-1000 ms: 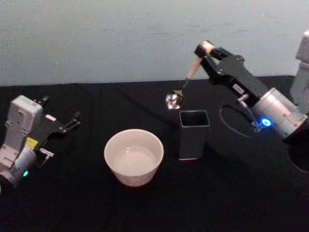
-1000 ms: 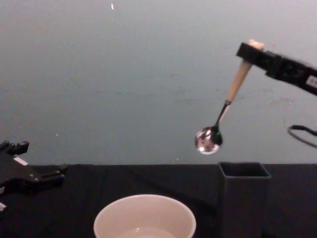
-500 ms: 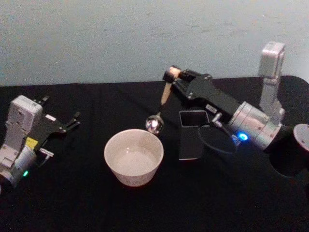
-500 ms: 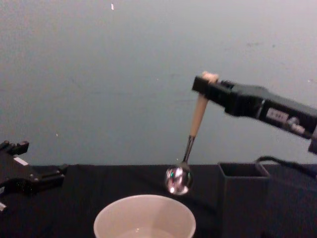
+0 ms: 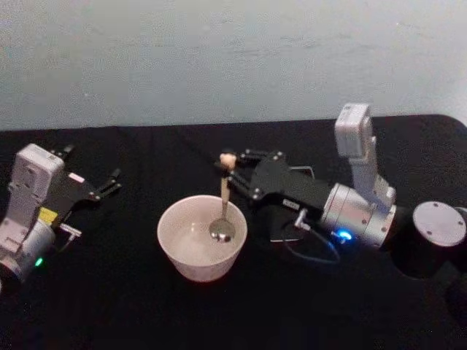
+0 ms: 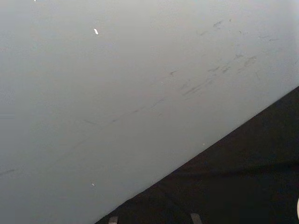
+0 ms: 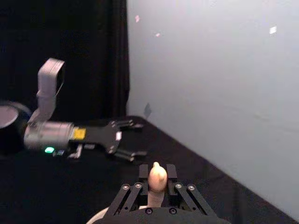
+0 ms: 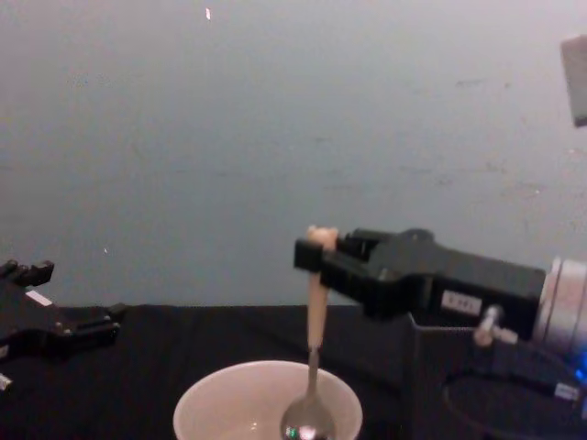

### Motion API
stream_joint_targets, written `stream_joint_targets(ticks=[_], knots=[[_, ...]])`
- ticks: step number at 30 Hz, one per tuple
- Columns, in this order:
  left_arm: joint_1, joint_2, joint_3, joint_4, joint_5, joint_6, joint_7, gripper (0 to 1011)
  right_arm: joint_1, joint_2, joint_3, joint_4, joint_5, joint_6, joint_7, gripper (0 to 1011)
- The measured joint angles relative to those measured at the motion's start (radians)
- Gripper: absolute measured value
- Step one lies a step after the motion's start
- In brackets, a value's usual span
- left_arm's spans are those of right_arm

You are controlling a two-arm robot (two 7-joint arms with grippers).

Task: Pick up the stirring spoon with one hand, stir inside the cup, then place it back in its original position.

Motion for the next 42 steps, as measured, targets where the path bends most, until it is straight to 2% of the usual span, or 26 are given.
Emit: stream_joint_targets(ticks=[10,25,32,42], knots=[[0.0,0.0,0.0,0.0,0.0,0.0,0.0,1001,0.004,-0.006,-0.062,0.006,-0.073,-0.011,0.025,224],[0.0,0.0,0.0,0.0,0.0,0.0,0.0,1001,0.025,-0.052,-0.083,0.03,-0.091,0.004,0.015,224],[0.0,0.0,0.0,0.0,0.0,0.0,0.0,1001,0.043,-0.08,-0.082,0.066,-0.101,0.001,-0.008,224],[0.0,0.0,0.0,0.0,0.0,0.0,0.0,1001,0.064,-0.097,-0.043,0.114,-0.117,-0.005,-0.053,225]])
